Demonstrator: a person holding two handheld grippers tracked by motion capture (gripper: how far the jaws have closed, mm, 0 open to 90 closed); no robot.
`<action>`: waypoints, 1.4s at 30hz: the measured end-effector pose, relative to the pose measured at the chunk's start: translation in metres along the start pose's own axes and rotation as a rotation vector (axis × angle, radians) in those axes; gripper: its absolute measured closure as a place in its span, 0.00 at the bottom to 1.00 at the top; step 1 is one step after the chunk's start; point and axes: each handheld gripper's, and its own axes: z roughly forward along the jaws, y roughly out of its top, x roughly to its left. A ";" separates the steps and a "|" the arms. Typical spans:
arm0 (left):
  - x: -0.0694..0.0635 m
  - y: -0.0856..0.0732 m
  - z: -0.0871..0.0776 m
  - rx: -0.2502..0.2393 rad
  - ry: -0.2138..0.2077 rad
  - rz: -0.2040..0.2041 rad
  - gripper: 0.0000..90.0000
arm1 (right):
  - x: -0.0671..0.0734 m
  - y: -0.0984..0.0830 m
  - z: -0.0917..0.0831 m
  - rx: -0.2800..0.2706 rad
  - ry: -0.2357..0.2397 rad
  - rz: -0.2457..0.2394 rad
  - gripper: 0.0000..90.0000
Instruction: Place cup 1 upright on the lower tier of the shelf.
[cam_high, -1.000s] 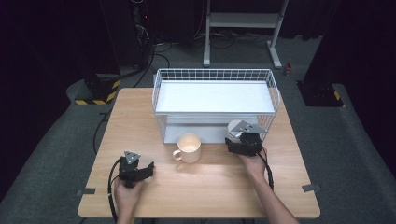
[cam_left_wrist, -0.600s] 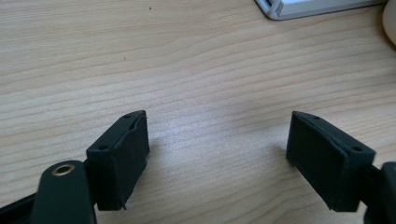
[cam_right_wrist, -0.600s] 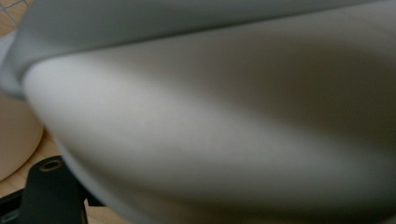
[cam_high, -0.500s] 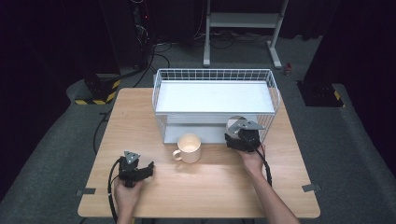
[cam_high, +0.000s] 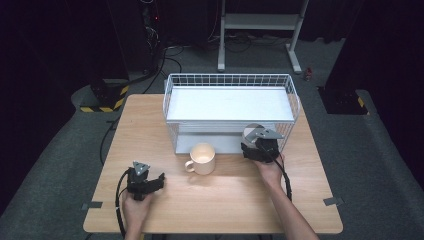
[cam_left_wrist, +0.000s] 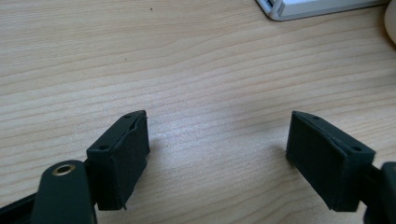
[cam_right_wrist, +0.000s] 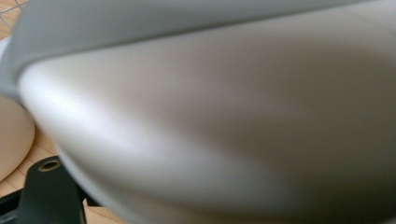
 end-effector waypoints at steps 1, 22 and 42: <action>0.000 0.000 0.000 0.000 0.000 0.000 0.24 | 0.000 0.000 0.001 0.002 0.007 0.003 0.18; -0.001 0.000 0.000 0.000 0.002 -0.002 0.24 | 0.000 -0.012 -0.013 0.044 0.009 0.002 0.18; 0.000 0.000 0.000 0.001 0.003 -0.002 0.23 | 0.000 -0.014 -0.016 0.042 -0.023 0.002 0.26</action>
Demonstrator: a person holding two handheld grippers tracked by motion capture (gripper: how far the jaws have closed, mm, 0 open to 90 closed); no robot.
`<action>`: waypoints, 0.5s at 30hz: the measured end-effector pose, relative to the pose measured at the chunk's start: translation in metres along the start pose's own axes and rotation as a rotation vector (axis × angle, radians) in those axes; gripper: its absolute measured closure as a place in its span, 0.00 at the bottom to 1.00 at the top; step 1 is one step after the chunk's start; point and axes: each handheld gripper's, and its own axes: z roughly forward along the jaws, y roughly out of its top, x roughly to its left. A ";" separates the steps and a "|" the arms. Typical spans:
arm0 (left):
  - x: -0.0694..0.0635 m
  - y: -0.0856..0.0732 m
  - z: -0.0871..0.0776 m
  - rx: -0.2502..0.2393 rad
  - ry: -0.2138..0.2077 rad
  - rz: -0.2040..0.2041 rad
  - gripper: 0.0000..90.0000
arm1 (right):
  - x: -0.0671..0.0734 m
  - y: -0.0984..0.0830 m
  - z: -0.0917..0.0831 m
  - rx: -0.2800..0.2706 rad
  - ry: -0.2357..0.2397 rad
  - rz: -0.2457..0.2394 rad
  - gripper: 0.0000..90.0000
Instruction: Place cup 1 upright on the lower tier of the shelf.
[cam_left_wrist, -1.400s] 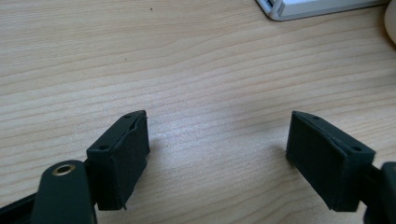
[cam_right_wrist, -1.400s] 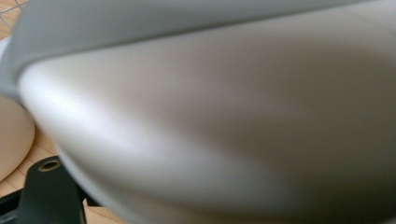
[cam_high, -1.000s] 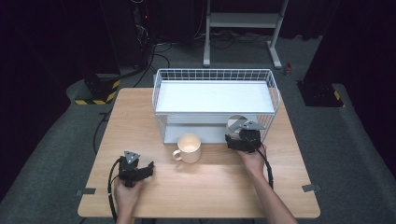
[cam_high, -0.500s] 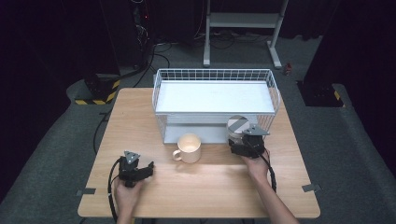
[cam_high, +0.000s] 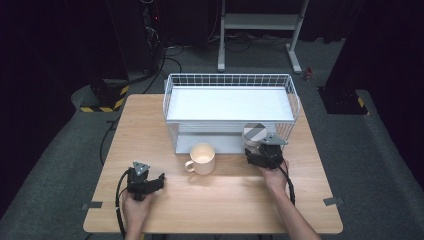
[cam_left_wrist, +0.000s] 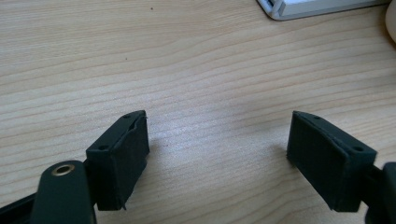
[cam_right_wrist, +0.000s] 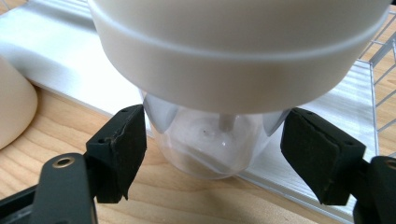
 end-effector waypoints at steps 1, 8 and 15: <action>0.000 0.000 0.000 0.000 0.000 0.000 0.23 | 0.000 0.001 0.002 -0.003 -0.002 0.002 0.26; 0.000 0.000 0.000 0.000 0.001 -0.001 0.23 | 0.000 0.004 0.005 0.001 -0.024 0.015 0.30; -0.001 -0.001 -0.001 -0.002 0.008 -0.007 0.23 | -0.003 0.002 0.016 -0.019 -0.052 0.057 0.41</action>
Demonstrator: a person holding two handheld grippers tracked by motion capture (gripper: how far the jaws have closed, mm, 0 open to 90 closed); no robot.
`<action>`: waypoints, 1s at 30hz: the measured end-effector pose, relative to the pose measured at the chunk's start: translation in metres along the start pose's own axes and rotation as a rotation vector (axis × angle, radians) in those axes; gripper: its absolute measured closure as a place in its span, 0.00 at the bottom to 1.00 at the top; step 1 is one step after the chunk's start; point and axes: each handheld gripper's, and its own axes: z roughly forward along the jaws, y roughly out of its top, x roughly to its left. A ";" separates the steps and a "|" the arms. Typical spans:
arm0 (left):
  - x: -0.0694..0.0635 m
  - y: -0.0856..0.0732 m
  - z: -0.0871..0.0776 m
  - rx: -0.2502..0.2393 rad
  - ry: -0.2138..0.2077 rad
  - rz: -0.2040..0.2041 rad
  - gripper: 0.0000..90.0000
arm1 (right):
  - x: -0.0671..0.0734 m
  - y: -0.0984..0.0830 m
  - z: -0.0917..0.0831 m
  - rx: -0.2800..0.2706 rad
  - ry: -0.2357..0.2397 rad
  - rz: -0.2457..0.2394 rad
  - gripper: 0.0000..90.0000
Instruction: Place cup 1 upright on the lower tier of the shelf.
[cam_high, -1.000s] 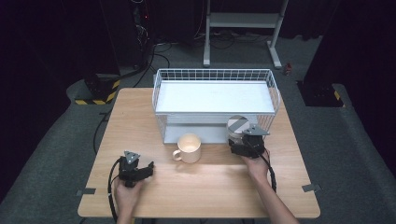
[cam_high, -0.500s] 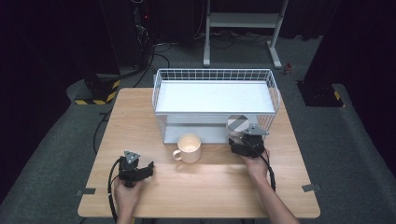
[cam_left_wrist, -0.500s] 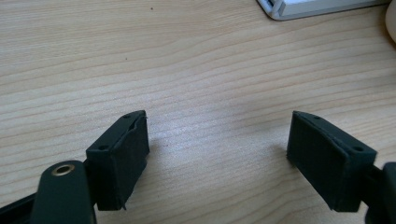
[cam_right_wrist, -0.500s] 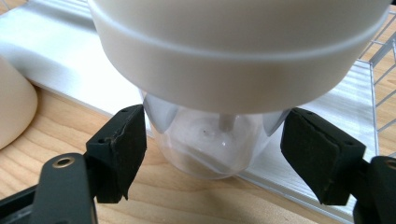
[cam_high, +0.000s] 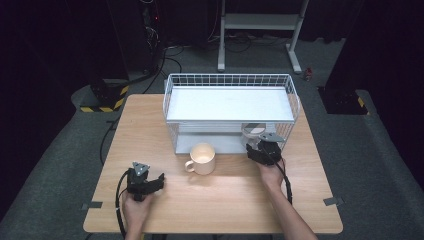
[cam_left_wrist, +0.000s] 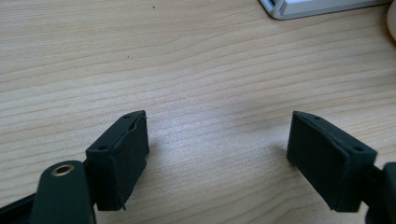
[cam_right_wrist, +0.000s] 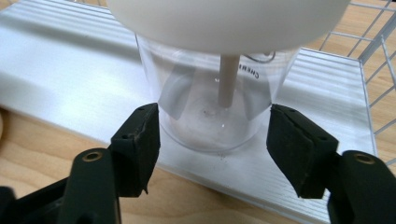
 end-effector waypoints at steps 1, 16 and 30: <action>0.000 0.000 0.000 0.000 0.000 -0.001 0.23 | 0.000 0.000 0.001 0.001 -0.002 0.001 0.42; 0.000 0.000 0.000 -0.002 0.001 -0.006 0.23 | -0.004 0.003 0.009 0.011 -0.007 0.031 0.57; 0.000 0.001 0.001 -0.001 -0.001 -0.003 0.23 | -0.006 0.012 0.022 0.010 -0.025 0.053 0.69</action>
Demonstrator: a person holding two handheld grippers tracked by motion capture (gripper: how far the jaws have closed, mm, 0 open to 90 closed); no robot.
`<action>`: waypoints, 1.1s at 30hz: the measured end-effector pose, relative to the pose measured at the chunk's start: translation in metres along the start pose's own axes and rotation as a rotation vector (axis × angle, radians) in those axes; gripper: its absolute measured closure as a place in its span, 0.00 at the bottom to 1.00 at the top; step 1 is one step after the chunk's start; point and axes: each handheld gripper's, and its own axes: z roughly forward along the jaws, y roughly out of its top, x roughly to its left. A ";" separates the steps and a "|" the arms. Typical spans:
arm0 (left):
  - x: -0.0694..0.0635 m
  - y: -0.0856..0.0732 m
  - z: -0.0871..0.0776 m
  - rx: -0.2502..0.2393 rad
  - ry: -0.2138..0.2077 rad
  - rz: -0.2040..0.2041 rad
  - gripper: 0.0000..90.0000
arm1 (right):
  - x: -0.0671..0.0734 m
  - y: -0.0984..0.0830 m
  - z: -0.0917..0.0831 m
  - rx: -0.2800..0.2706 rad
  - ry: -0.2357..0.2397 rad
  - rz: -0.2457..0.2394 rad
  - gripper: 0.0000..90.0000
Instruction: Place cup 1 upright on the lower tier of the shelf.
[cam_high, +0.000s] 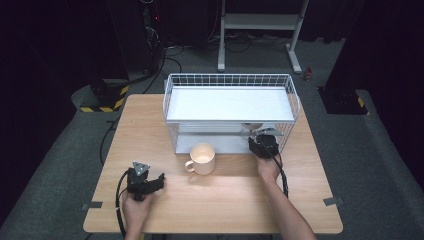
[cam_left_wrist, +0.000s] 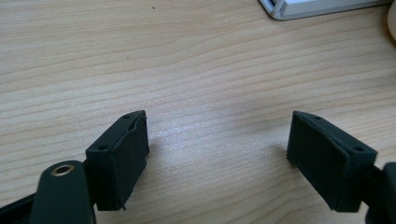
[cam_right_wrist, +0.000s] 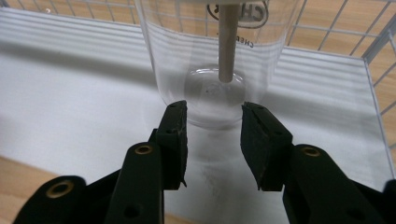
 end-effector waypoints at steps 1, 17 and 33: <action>0.000 0.000 0.000 0.000 0.000 0.000 0.23 | 0.001 0.001 0.001 0.002 0.000 0.008 0.70; 0.000 0.000 0.000 0.000 0.000 0.000 0.23 | -0.001 0.002 0.014 0.025 -0.007 0.022 0.76; 0.000 0.000 0.000 0.000 -0.001 0.002 0.23 | -0.003 0.003 0.000 0.013 0.036 0.041 0.47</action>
